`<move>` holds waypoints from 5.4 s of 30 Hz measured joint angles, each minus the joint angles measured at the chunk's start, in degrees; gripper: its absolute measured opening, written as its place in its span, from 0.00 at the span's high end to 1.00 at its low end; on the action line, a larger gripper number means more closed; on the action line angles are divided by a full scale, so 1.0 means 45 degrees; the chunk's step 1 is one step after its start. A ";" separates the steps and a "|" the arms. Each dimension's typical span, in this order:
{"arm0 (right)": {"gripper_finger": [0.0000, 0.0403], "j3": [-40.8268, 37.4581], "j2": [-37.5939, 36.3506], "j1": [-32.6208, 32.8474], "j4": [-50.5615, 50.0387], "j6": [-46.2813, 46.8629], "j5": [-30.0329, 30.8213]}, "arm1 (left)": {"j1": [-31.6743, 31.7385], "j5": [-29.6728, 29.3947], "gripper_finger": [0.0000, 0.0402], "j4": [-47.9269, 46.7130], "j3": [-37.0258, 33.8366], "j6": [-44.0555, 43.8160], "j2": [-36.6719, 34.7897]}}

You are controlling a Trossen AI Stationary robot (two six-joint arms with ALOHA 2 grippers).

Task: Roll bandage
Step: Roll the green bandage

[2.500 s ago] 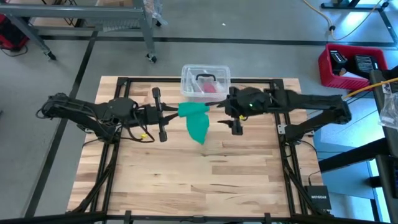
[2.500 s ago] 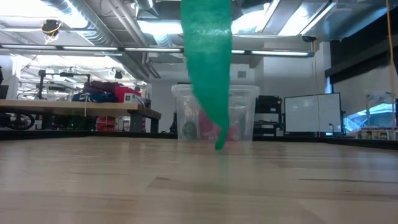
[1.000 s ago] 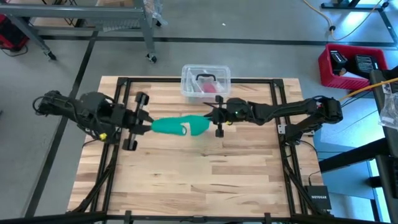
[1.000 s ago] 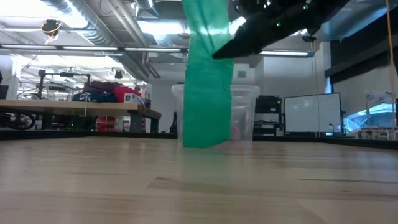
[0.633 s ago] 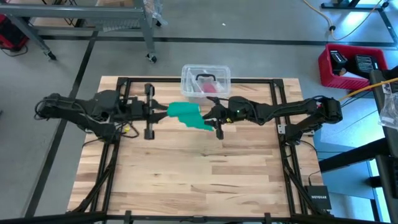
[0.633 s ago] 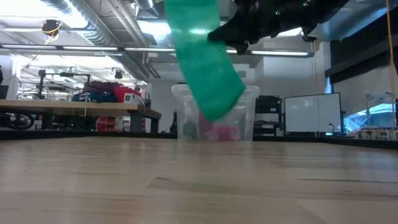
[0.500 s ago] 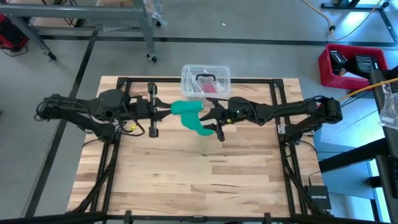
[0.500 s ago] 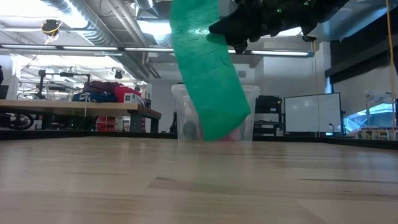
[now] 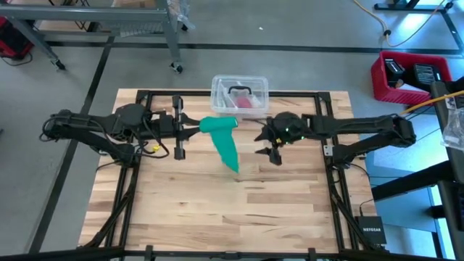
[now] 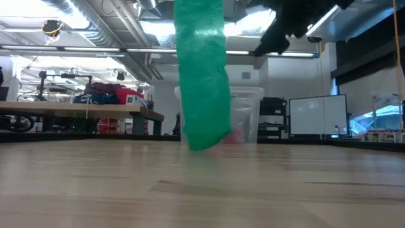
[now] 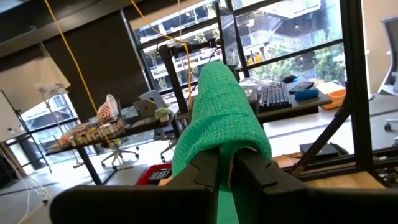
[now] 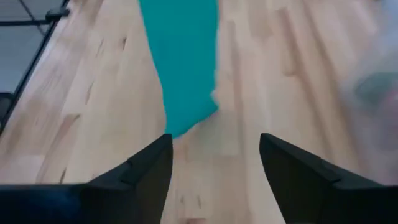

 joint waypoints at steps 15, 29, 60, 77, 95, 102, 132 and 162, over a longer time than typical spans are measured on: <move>0.48 -0.3315 0.2752 0.2431 0.9658 0.1043 0.3216 | 0.0000 0.0000 0.96 -0.0033 0.0000 -0.0038 0.0000; 0.48 -0.3352 0.5151 0.2823 1.0792 0.0681 0.5790 | 0.0000 0.0000 0.96 -0.0085 0.0000 -0.0038 0.0000; 0.97 -0.3351 0.7107 0.2981 1.3182 0.0348 0.5946 | 0.0000 -0.0003 0.96 0.0021 0.0000 0.0209 -0.0005; 0.99 -0.3344 0.2486 0.6302 0.9972 0.0722 0.4615 | 0.1419 -0.0432 0.96 0.0478 0.1595 0.0801 -0.0131; 1.00 -0.2165 0.1723 1.0454 0.6252 0.3943 0.9088 | 0.1576 0.4065 0.96 -0.2174 0.1739 -0.2303 -0.1247; 1.00 -0.2165 0.1811 1.0476 0.4454 0.5435 0.9621 | 0.1549 0.4907 0.96 -0.3856 0.1890 -0.3977 -0.3213; 1.00 0.5856 0.3900 1.1702 0.3266 0.0651 0.8015 | 0.1580 -0.2832 0.96 -0.3433 0.1273 0.3402 -0.0352; 1.00 1.8114 0.6968 1.1295 0.0220 -0.9898 1.3710 | -0.0865 -0.2707 0.98 -0.7164 0.1277 0.1885 0.2922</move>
